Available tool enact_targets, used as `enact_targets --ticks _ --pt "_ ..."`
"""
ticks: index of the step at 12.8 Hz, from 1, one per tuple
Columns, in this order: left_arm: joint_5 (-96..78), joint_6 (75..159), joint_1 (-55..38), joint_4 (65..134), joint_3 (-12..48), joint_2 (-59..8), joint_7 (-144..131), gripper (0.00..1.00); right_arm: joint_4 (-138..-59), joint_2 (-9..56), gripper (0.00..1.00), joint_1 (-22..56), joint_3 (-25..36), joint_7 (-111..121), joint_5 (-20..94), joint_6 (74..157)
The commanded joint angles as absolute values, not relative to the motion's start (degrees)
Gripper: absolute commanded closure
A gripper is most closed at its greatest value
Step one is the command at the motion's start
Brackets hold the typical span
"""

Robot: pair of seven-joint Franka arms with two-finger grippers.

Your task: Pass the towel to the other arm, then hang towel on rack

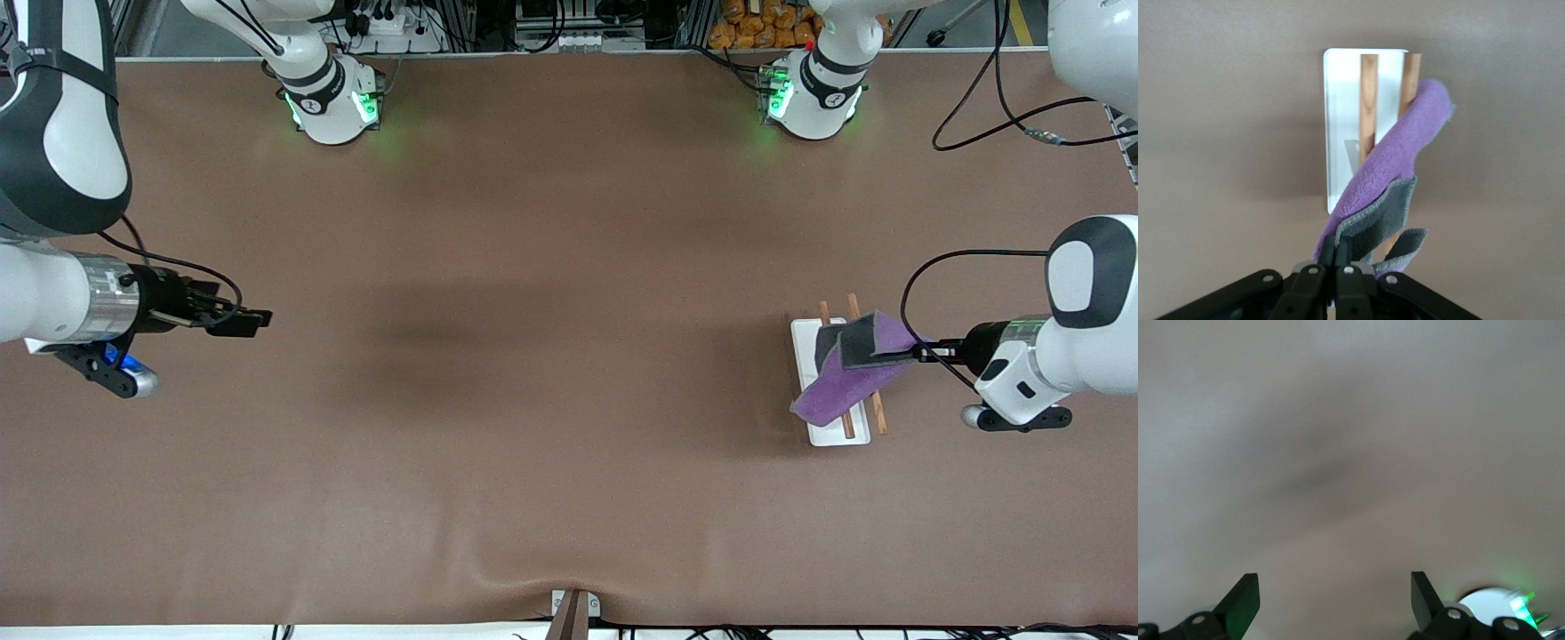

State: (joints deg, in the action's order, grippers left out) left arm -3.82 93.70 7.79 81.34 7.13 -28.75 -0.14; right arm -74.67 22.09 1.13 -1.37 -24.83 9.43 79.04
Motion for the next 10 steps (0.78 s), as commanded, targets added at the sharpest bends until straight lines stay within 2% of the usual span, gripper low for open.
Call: enact_targets --ticks 1,4,5,8,10 --pt "-2.5 93.4 9.1 80.9 7.6 -29.9 1.1 1.0 -76.2 19.2 0.0 0.7 -2.4 -15.7 2.5 79.4" --pt "-2.8 93.6 8.7 80.9 7.6 -31.3 1.1 1.0 -76.7 18.6 0.0 -0.6 -2.4 -5.5 0.2 80.9" --pt "-2.9 94.0 8.7 80.9 7.6 -31.7 0.9 1.0 -79.4 17.0 0.0 -1.1 -2.4 -2.9 0.1 82.9" --pt "-2.9 94.7 8.7 80.9 7.6 -32.3 1.1 1.0 -96.4 7.0 0.0 -2.4 -2.4 -0.1 0.1 95.1" --pt "-2.7 94.7 9.1 80.9 7.6 -32.2 1.1 1.0 -103.7 2.4 0.0 -2.4 -2.4 0.4 0.1 99.4"
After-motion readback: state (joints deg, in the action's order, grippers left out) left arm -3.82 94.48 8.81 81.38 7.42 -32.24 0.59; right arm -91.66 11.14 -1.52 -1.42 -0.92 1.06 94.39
